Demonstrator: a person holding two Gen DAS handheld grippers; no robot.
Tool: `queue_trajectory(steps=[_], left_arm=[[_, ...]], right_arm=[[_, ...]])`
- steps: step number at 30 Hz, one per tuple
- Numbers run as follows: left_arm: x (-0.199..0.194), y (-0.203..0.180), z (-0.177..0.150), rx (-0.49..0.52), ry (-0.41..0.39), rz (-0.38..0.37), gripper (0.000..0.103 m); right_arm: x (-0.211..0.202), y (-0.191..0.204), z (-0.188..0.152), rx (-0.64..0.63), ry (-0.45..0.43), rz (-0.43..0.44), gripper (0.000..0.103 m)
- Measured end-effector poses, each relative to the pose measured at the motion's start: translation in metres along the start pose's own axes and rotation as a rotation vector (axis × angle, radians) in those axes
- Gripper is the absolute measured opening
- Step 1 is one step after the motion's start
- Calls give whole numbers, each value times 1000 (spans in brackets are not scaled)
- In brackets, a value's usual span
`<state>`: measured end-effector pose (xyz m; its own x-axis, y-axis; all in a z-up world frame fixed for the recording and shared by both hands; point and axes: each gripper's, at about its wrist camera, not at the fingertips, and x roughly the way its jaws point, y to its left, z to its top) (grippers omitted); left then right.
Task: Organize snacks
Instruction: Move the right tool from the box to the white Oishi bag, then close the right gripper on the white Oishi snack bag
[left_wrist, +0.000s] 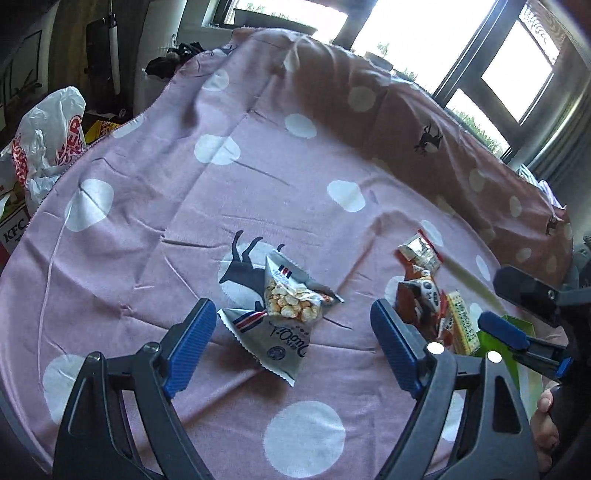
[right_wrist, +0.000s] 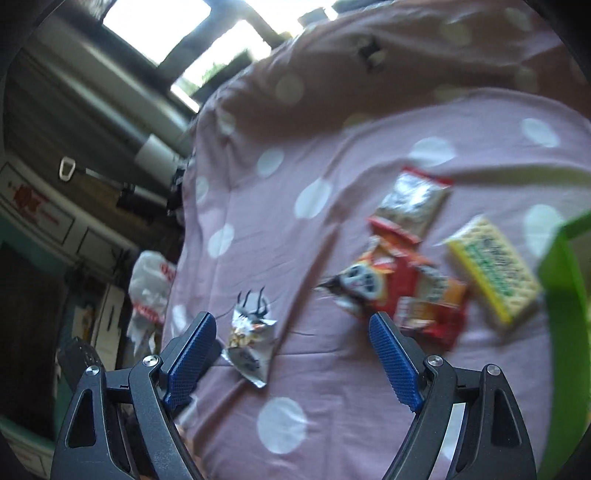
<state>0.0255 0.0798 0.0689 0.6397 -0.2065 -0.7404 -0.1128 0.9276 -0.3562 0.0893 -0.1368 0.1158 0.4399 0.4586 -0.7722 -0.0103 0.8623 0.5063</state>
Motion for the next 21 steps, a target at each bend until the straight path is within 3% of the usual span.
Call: queue_trajectory(steps=[4,7,13,17,19,21], left_arm=[[16,16,0,-41,57,67,86],[26,26,2,-57,83,89,86],[42,39,4,-108,137,29,85],[50,42,4,-126,172,-11,83],[48,40,4,-117,168,-22,71],[49,35,3,-121,195,-103,53]], right_arm=[[58,21,6,-5,142,35,85],[89,30,4,-7,191,75,82],[140,38,-3,-38,304,24,62],[154,35,-6,-35,333,31,57],[159,31,-8,-13,346,65,56],[159,32,-10,-19,346,85,54]])
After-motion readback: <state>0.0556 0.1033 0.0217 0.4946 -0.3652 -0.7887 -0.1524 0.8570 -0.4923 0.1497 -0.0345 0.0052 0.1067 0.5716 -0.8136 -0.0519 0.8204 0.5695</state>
